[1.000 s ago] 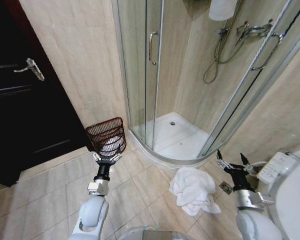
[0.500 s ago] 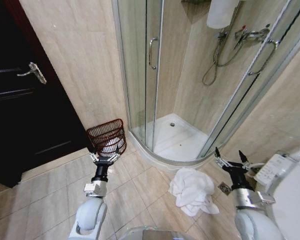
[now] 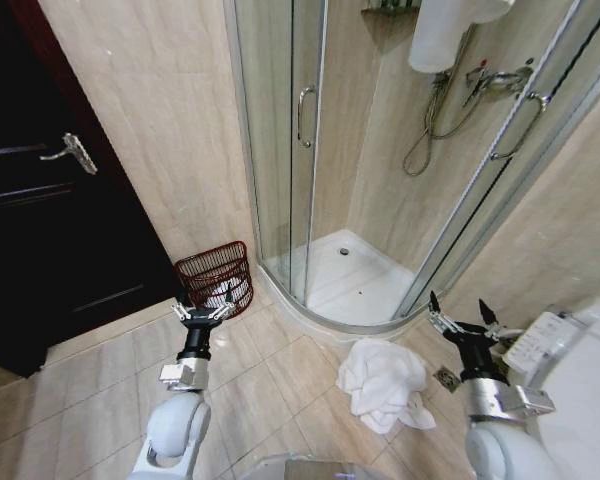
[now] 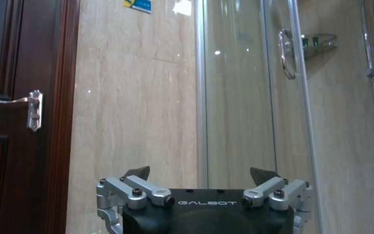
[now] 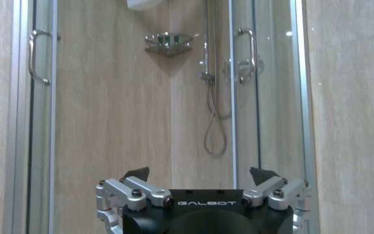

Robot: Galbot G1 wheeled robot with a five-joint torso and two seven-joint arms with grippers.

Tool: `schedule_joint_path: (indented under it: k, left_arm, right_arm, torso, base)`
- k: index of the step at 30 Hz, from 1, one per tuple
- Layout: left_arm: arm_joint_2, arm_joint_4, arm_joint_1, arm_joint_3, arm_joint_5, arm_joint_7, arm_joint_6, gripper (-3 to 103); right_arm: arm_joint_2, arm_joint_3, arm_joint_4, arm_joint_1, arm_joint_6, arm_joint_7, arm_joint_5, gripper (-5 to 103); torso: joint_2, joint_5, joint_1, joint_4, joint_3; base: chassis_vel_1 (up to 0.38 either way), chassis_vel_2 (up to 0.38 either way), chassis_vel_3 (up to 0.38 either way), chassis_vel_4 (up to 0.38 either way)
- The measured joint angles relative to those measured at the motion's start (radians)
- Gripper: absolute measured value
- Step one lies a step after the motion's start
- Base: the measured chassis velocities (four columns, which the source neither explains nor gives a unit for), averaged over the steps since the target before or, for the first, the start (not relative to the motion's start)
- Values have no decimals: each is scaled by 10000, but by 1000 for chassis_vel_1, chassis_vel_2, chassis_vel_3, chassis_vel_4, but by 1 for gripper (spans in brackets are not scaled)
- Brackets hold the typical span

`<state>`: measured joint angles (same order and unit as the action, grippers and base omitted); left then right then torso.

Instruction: Discard the used towel into the hamper.

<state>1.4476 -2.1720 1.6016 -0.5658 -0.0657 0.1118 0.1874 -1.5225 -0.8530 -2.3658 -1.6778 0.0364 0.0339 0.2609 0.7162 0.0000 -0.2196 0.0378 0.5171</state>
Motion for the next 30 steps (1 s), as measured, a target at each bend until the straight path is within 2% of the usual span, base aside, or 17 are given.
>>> schedule_joint_path:
  k: [10, 13, 19, 30]
  left_arm:
    - [-43, 49, 39, -229, 6, 24, 159, 100]
    - [-53, -24, -13, -343, 0, 18, 47, 100]
    - [-78, -424, -143, -386, 25, 13, -250, 100]
    - [-156, -523, -188, -528, -58, 16, -320, 100]
  right_arm:
    - [-153, -13, -552, 183, 469, -99, -53, 100]
    - [-172, -36, -800, 140, 651, -157, 54, 100]
    - [-142, -189, -941, -101, 649, -253, 264, 100]
    - [-9, -204, -1076, -85, 594, -274, 290, 100]
  torso:
    - [446, 0, -182, 0, 270]
    - [578, -1, -238, 0, 345]
    - [864, 1, -355, -3, 513]
    - [1339, 1, -566, 0, 776]
  base:
    - [0, 0, 0, 0]
    - [0, 0, 0, 0]
    - [0, 0, 0, 0]
    - [0, 0, 0, 0]
